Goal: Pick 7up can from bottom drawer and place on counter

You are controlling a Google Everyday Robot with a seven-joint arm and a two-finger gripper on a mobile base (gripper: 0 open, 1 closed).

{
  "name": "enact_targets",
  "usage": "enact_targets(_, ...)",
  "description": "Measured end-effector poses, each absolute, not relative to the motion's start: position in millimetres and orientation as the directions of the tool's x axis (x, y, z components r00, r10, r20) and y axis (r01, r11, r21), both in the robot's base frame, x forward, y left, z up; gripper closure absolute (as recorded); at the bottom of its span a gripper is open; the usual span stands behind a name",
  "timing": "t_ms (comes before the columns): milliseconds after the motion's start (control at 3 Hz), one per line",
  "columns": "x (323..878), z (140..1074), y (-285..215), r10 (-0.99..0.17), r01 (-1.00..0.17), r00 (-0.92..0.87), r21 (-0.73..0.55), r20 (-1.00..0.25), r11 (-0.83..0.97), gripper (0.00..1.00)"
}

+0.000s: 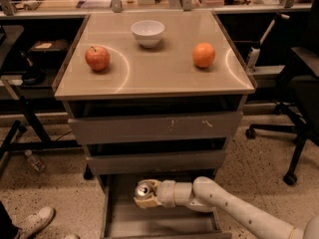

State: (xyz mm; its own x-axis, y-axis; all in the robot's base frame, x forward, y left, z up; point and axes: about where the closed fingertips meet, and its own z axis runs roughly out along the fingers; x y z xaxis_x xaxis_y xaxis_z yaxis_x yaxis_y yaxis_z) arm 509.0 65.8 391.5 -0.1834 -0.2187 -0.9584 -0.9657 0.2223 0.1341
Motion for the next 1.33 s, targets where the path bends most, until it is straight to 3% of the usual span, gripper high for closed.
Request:
enact_targets(667,510,406,69,-0.223,-0.97,-0.169,0.122,-0.96,0.212,1.0)
enact_targets(1333,511,507,87,-0.227,-0.976,-0.107,0.058,-0.968,0.212,1.0)
